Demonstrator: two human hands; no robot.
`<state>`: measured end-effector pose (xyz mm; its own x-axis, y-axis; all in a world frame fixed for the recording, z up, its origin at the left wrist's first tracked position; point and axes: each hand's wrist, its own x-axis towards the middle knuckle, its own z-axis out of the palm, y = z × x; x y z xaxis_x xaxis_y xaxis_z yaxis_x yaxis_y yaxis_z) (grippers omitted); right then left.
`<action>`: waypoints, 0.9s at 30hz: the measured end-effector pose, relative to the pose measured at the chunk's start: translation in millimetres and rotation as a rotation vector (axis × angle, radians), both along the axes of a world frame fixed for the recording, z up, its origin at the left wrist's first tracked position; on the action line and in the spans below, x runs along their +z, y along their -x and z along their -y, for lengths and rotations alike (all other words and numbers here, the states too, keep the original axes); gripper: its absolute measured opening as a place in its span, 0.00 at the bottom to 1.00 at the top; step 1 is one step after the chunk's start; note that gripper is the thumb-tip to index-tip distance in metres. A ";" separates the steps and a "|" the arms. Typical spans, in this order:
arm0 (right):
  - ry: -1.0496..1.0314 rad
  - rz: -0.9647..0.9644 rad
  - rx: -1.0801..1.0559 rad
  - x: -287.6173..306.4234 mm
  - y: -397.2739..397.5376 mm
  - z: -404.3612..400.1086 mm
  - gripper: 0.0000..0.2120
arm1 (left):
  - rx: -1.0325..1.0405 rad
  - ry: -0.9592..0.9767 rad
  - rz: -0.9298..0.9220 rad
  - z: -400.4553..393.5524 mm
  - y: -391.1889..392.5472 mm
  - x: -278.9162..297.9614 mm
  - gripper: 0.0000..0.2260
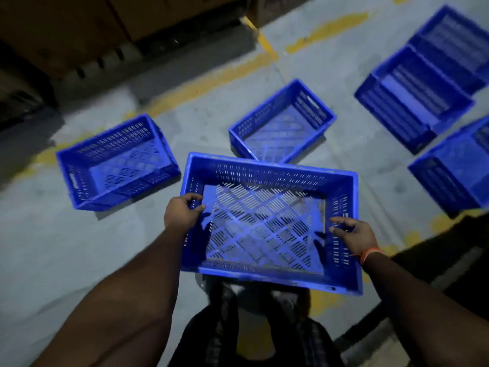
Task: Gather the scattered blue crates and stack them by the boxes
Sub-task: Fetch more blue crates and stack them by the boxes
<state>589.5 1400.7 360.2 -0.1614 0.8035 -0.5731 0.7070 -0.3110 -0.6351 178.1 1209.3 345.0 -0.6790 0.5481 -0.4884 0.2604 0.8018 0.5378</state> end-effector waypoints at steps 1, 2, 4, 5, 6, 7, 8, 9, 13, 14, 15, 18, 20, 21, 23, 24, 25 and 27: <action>-0.017 0.005 0.034 12.1 21.9 -1.8 0.12 | 0.029 -0.012 -0.001 9.4 16.7 9.9 0.11; -0.035 0.010 0.068 22.9 44.6 -3.0 0.12 | 0.056 -0.021 -0.006 19.2 34.4 18.8 0.11; -0.053 0.018 0.127 43.3 92.4 -3.6 0.12 | 0.099 -0.046 -0.017 40.4 69.6 37.7 0.11; -0.056 0.017 0.156 52.6 116.6 -3.1 0.11 | 0.124 -0.060 -0.021 51.3 87.1 47.6 0.12; -0.063 0.017 0.186 60.3 141.3 -2.6 0.11 | 0.154 -0.073 -0.026 63.0 105.2 56.6 0.12; -0.074 0.019 0.221 68.1 166.2 -1.5 0.10 | 0.177 -0.080 -0.035 75.0 121.8 66.5 0.11; -0.088 0.017 0.263 74.8 191.6 -0.4 0.10 | 0.194 -0.086 -0.051 87.7 137.9 74.6 0.11; -0.100 0.016 0.303 80.9 216.8 0.4 0.10 | 0.209 -0.088 -0.066 100.9 153.8 81.7 0.12; -0.132 0.000 0.421 96.0 314.2 4.3 0.09 | 0.314 -0.087 -0.082 143.2 212.0 104.7 0.12; -0.145 -0.002 0.443 93.7 336.6 4.1 0.11 | 0.342 -0.089 -0.084 150.2 226.3 108.8 0.11; -0.156 -0.004 0.466 91.2 358.6 3.8 0.13 | 0.368 -0.089 -0.090 156.4 241.2 110.1 0.11; -0.148 -0.035 0.513 76.6 420.4 3.5 0.16 | 0.427 -0.078 -0.112 170.6 286.7 104.2 0.09; -0.130 -0.039 0.522 66.2 462.4 4.0 0.15 | 0.454 -0.065 -0.123 178.7 319.3 92.3 0.10; -0.117 -0.030 0.527 56.5 481.9 2.4 0.14 | 0.467 -0.048 -0.125 181.4 335.2 85.1 0.11; -0.099 -0.021 0.550 36.2 520.8 -1.3 0.13 | 0.498 -0.027 -0.117 184.6 367.0 67.2 0.11; -0.103 -0.015 0.562 23.4 540.4 -4.7 0.14 | 0.513 -0.024 -0.115 183.9 383.3 58.4 0.11; -0.095 -0.002 0.575 10.6 558.7 -7.6 0.14 | 0.523 -0.019 -0.119 183.1 400.2 47.5 0.10; -0.067 0.008 0.613 -19.1 590.6 -12.9 0.13 | 0.526 -0.007 -0.123 181.4 430.3 23.9 0.09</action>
